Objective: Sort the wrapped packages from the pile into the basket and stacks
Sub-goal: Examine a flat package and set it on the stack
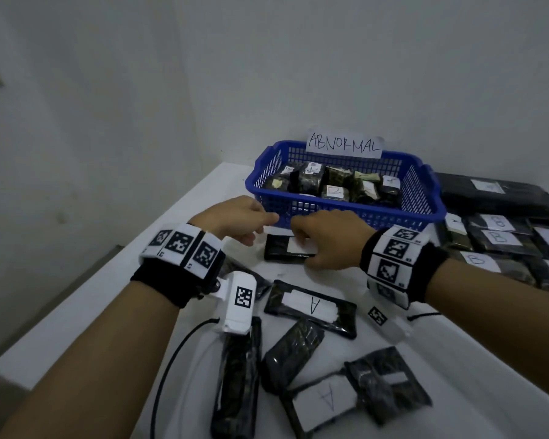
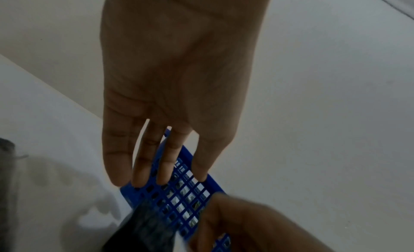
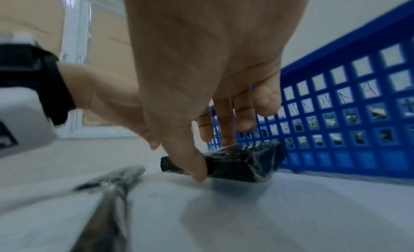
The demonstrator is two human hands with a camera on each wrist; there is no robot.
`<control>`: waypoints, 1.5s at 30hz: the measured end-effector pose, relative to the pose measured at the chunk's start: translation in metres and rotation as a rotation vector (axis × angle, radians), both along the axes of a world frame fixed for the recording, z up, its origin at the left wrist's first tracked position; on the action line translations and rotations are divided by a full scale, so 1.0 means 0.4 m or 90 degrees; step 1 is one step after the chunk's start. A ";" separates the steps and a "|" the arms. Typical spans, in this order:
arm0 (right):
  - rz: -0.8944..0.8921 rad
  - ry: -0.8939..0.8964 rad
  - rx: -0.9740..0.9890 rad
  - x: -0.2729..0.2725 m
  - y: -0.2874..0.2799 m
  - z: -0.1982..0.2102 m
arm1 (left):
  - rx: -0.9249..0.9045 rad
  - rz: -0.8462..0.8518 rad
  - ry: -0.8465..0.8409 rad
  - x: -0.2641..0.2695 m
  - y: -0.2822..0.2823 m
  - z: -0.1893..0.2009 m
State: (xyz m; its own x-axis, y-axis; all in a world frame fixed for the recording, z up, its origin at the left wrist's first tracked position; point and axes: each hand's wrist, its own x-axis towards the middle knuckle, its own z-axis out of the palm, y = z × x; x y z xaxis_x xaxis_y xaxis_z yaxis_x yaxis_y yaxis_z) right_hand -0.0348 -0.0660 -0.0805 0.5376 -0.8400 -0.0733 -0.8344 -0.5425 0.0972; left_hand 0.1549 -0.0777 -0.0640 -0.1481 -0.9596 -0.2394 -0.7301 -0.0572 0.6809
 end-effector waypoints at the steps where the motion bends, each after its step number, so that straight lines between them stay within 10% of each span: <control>1: 0.003 -0.047 -0.021 -0.006 0.007 0.008 | -0.009 0.007 0.004 0.006 0.000 -0.002; 9: -0.023 -0.473 -0.192 -0.078 0.022 0.089 | -0.117 -0.055 0.453 -0.007 0.014 0.051; 15: -0.152 -0.931 0.060 -0.127 0.021 0.111 | -0.197 -0.093 0.511 -0.080 -0.004 0.094; 45: -0.149 -1.069 0.013 -0.208 0.011 0.122 | -0.351 -0.181 0.506 -0.209 -0.052 0.094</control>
State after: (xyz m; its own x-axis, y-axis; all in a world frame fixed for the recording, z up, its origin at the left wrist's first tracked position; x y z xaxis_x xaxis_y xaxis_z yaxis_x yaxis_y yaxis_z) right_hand -0.1181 -0.0614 -0.0318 -0.0981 -0.9130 0.3959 -0.0598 -0.3917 -0.9181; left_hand 0.0713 -0.0987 -0.0265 -0.3122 -0.8109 0.4949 0.0098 0.5182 0.8552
